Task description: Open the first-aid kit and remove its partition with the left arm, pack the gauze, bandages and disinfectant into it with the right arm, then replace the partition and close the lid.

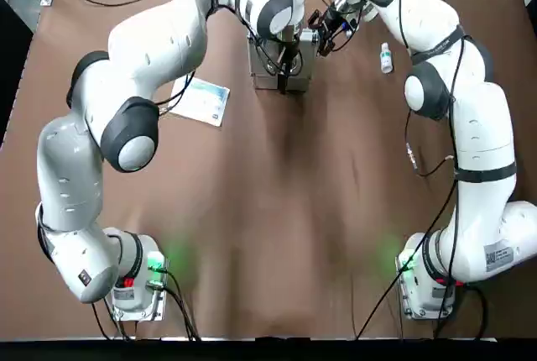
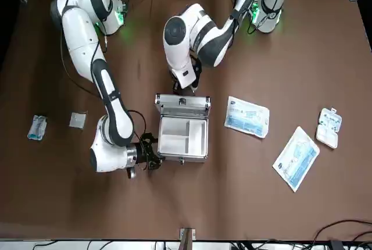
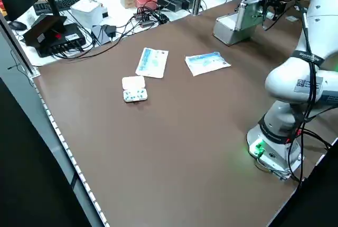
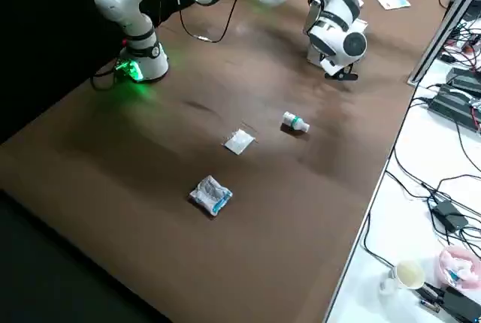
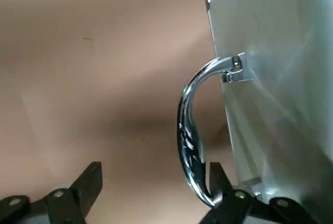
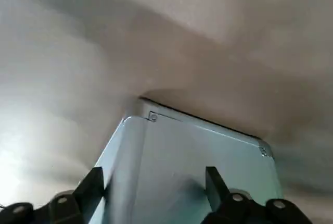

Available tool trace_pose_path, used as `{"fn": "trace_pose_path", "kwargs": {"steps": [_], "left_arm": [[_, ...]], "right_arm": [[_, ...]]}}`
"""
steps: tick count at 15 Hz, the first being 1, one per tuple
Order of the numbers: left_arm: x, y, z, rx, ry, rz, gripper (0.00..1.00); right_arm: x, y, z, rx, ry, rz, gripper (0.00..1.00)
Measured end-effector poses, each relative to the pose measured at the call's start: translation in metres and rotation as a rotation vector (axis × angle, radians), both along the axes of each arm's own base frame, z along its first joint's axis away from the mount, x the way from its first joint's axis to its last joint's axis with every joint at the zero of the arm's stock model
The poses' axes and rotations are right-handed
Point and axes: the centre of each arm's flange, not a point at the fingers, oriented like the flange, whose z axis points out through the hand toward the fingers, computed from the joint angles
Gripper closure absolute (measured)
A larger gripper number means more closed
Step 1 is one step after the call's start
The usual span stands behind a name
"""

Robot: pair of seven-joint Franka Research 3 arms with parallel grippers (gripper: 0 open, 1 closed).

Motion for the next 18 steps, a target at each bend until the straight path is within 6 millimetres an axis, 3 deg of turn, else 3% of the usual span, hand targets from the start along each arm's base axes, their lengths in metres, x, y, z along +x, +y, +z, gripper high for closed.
{"fn": "trace_pose_path", "kwargs": {"steps": [11,18], "left_arm": [[-0.025,-0.001,0.032,0.018,0.019,-0.031,0.06],[-0.031,0.012,0.094,-0.022,-0.027,-0.038,0.0]], "right_arm": [[0.0,0.0,0.0,0.0,0.0,0.0,0.15],[0.0,0.0,0.0,0.0,0.0,0.0,0.15]]}}
